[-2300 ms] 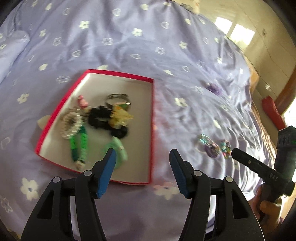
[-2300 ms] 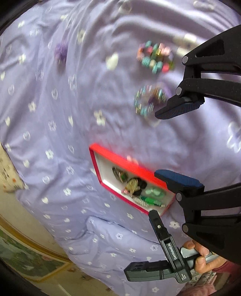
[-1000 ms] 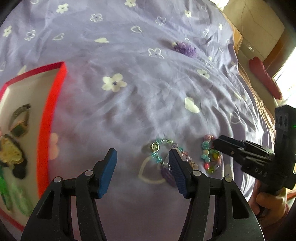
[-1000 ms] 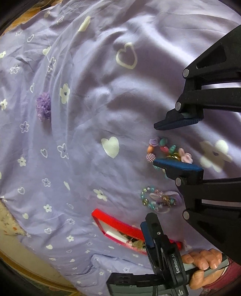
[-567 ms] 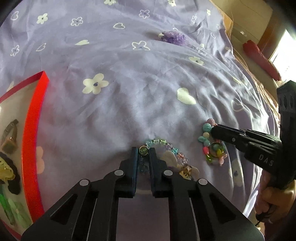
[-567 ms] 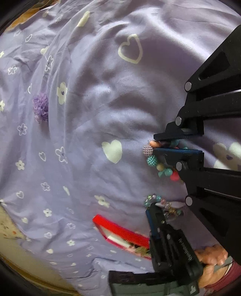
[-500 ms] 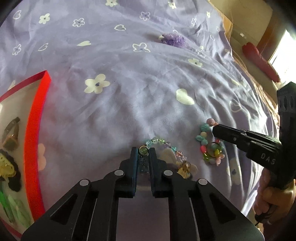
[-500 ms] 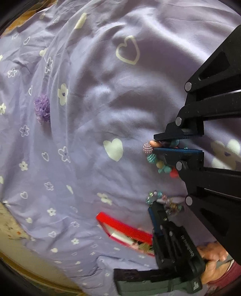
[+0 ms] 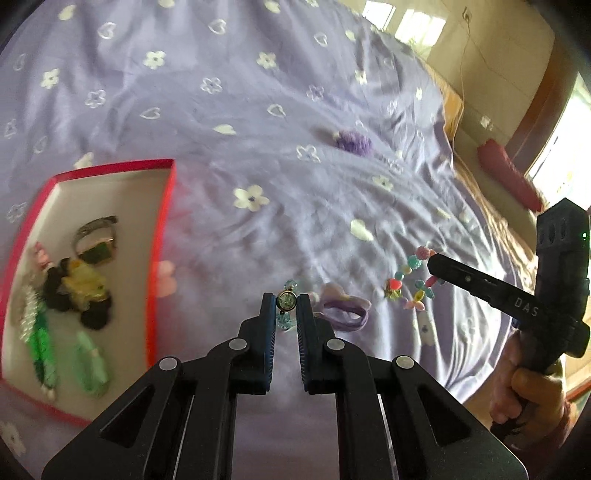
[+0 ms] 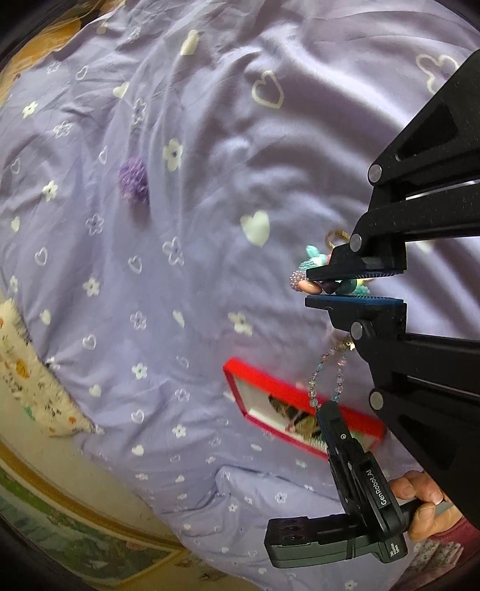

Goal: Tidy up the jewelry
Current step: 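Carry the clear beaded bracelet and colorful beaded bracelet over the red box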

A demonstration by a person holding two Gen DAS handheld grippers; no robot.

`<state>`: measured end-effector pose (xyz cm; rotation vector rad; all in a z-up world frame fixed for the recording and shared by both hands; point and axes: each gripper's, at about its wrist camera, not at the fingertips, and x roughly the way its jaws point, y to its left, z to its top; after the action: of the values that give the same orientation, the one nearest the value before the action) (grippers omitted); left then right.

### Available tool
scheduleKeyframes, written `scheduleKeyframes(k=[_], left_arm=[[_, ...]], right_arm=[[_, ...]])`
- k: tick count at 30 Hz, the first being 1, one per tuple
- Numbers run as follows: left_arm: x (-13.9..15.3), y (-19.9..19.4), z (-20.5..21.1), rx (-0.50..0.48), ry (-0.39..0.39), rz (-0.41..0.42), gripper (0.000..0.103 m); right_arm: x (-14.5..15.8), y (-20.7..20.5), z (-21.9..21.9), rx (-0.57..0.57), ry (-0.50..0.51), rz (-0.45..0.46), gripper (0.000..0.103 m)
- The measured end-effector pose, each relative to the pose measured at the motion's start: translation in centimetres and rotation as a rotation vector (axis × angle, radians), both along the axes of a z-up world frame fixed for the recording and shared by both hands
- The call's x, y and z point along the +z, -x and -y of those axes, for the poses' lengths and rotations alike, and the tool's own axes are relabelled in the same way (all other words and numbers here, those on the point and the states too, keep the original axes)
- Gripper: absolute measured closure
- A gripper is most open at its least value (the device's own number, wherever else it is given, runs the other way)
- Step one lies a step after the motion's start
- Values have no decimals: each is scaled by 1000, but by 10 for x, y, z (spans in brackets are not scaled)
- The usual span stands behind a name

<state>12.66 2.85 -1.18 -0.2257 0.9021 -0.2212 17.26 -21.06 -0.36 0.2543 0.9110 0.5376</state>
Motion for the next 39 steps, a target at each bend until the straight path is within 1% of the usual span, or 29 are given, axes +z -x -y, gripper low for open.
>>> scheduleKeyframes(k=[6,9,21,31,39], left_arm=[[16,26,-23,44,24,36,94],[21,37,-33,64,35,48,94],[25,77,-78,150,57,67,94],[36,97,-119,229,58,99,94],[38,106,-152,297,57,109,94]], right_arm=[[12,13,-17,39,-34,17,96],[14,18,-27,58,-31,20,96],[14,41,-79,160,-17,17,96],[9,54,-123,245,-10,10,96],[10,59,-157,304,-9,14,96]])
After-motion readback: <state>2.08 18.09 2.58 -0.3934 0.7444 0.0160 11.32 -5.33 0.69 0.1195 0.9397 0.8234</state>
